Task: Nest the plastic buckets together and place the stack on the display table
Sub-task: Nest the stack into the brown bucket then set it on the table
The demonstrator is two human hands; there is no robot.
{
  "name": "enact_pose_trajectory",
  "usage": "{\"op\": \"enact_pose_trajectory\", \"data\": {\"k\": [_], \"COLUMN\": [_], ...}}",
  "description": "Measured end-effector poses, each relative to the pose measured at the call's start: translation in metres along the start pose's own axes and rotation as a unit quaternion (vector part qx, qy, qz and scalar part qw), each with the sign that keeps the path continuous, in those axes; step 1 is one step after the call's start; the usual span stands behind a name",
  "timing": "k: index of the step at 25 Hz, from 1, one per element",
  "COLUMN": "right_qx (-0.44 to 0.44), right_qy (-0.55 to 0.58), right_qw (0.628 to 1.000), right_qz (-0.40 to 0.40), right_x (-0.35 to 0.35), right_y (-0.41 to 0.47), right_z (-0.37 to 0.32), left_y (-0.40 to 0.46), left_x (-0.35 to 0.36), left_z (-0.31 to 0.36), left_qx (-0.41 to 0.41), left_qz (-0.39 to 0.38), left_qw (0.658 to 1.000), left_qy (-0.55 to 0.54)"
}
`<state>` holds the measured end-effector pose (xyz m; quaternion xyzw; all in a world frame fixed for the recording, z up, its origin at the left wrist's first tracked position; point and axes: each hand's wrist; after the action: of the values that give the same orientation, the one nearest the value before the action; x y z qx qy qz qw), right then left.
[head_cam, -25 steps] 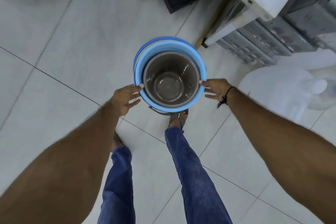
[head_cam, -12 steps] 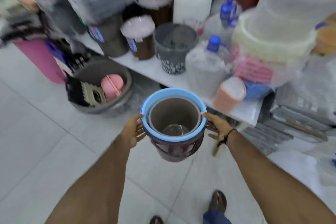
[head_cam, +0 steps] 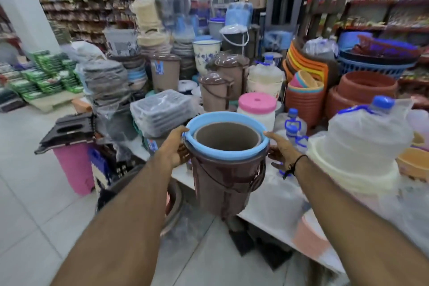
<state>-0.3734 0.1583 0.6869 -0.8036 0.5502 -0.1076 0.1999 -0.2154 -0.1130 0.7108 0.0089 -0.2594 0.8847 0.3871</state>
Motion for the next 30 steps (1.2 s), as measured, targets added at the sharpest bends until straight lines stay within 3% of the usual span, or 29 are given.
{"op": "enact_pose_trajectory", "data": {"k": [5,12,22,26,30], "right_qx": [-0.017,-0.005,0.169,0.248,0.226], "right_qy": [-0.009,-0.004,-0.076,-0.145,-0.181], "right_qw": [1.000,0.999,0.976,0.953,0.946], "right_qz": [0.020,0.051,0.118,0.094,0.147], "right_x": [-0.011,-0.023,-0.019,-0.004,0.007], "right_y": [0.083,0.193,0.304,0.329,0.352], "right_z": [-0.079,-0.123,-0.020,0.024,0.038], "left_y": [0.084,0.203,0.363,0.407,0.425], "left_x": [0.055,0.112,0.119,0.102,0.104], "left_z": [0.069,0.082,-0.021,-0.059,-0.068], "left_qx": [0.009,-0.017,-0.173,-0.219,-0.215], "left_qz": [-0.027,-0.062,-0.100,-0.091,-0.110], "left_qw": [0.999,0.996,0.970,0.945,0.919], "left_qy": [0.042,0.060,0.138,0.227,0.311]}}
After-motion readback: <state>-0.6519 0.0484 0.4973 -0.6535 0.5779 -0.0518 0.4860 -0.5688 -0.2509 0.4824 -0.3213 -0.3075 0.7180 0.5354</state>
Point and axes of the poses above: each hand's wrist, its own y-axis towards the middle knuckle, its own x-axis out of the palm, z = x × y
